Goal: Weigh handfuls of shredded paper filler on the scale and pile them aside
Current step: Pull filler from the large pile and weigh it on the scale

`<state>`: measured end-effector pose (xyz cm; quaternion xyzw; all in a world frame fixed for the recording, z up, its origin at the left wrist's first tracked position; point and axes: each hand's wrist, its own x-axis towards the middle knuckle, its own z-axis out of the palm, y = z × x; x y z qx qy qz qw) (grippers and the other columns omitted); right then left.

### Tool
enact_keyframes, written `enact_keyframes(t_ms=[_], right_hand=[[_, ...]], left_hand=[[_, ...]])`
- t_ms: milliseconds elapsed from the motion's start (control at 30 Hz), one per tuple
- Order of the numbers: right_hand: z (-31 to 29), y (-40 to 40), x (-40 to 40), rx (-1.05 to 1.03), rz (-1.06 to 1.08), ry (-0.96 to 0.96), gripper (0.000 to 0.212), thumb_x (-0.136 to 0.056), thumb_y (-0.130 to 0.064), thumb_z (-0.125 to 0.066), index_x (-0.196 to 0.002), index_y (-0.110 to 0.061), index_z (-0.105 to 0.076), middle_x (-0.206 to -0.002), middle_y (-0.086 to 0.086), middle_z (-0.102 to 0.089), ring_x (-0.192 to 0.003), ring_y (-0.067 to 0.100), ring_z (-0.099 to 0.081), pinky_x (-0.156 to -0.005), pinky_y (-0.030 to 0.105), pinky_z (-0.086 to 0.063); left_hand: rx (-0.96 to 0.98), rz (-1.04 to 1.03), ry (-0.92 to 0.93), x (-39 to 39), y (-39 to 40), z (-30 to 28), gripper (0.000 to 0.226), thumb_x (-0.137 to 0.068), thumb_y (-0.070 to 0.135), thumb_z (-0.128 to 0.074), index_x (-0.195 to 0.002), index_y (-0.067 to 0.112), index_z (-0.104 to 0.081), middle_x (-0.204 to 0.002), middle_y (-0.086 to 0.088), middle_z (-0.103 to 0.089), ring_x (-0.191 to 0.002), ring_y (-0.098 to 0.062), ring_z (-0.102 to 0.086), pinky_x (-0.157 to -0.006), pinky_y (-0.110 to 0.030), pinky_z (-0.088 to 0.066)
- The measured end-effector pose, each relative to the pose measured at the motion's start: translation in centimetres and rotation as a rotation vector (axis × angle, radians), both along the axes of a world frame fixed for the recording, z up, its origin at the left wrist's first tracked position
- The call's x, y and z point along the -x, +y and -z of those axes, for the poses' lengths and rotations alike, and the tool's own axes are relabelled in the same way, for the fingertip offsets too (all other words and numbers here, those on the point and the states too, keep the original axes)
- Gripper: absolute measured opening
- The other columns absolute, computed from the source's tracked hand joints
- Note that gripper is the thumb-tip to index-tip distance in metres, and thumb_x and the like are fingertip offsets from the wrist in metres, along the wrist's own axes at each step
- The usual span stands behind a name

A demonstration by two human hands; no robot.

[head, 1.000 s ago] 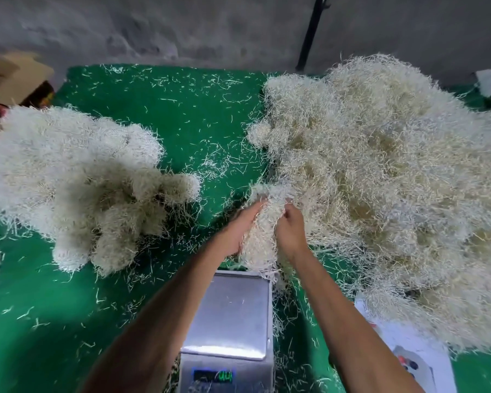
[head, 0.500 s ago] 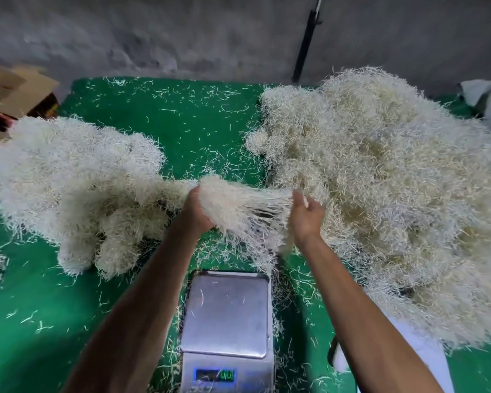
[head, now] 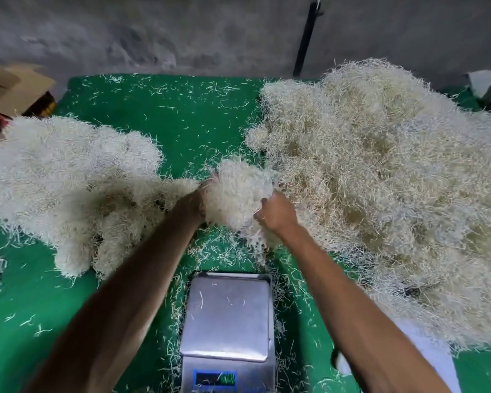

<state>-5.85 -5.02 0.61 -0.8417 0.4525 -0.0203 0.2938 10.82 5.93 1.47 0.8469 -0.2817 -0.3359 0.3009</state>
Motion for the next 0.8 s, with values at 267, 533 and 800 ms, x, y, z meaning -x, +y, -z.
enact_keyframes(t_ms=[267,533,800], right_hand=[[-4.0,-3.8,0.6,0.260,-0.124,0.054,0.029,-0.090,0.002,-0.051,-0.114,-0.011,-0.060,-0.077,0.001,-0.059,-0.062,0.013,-0.060,-0.048,0.025,-0.049],[-3.2,0.5,0.9,-0.003,-0.229,-0.275,0.008,-0.101,-0.014,-0.057,-0.104,-0.021,-0.054,-0.075,0.002,-0.063,-0.049,0.003,-0.060,-0.041,0.015,-0.045],[0.0,-4.4,6.0,0.279,0.301,-0.134,0.026,-0.104,-0.018,-0.056,-0.125,-0.006,-0.047,-0.082,0.002,-0.058,-0.063,0.014,-0.059,-0.051,0.034,-0.055]], left_hand=[[-0.151,0.249,-0.114,-0.7,-3.6,-1.2,0.039,-0.087,0.036,-0.077,-0.072,0.009,-0.053,-0.056,0.004,-0.042,-0.040,-0.006,-0.040,-0.044,-0.016,-0.038],[0.067,-0.377,0.276,-1.6,-2.7,0.7,0.036,-0.102,0.029,-0.053,-0.130,0.007,-0.057,-0.111,-0.006,-0.062,-0.095,-0.021,-0.066,-0.049,-0.018,-0.050],[0.077,-0.075,0.143,-3.2,0.8,1.7,0.087,-0.091,0.000,-0.067,-0.160,0.006,-0.014,-0.163,-0.021,-0.025,-0.148,-0.038,-0.029,-0.093,-0.029,-0.043]])
